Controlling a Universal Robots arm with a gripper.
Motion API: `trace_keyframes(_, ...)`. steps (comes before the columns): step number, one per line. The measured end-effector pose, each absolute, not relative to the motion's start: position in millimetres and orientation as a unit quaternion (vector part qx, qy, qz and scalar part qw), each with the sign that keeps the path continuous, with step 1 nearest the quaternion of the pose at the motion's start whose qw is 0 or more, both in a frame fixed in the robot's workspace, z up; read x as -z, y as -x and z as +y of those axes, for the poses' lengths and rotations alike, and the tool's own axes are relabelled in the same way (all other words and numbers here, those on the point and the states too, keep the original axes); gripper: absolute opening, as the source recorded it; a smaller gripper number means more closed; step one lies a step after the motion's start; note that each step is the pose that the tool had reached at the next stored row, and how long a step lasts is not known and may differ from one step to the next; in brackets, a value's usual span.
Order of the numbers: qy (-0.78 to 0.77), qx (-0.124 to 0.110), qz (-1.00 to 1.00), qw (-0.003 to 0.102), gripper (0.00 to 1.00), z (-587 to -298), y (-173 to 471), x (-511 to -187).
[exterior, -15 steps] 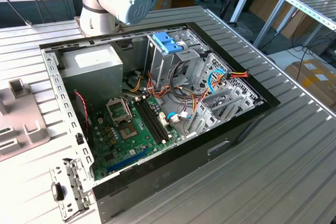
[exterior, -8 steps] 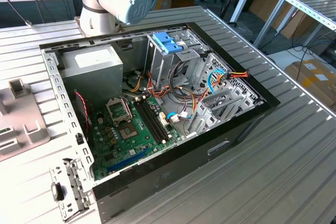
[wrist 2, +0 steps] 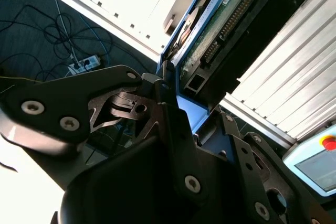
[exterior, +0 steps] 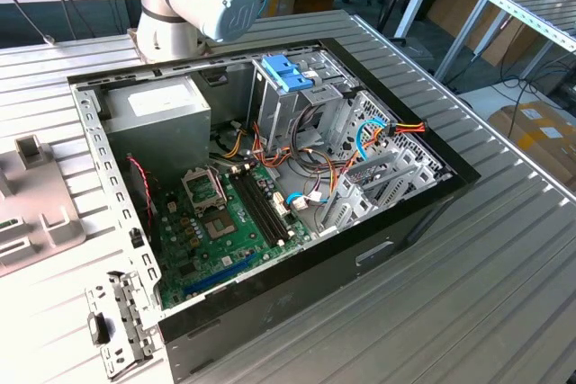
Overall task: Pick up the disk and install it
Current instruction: 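Pick up the disk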
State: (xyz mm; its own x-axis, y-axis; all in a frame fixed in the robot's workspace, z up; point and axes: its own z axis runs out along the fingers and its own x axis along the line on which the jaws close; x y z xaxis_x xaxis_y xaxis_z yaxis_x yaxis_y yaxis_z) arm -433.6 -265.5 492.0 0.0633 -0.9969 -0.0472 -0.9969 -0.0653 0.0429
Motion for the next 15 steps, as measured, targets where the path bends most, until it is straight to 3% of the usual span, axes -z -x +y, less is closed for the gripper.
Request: trace_keyframes(15,0.729,-0.032,0.684,0.001,0.37,-265.6,430.3,-491.9)
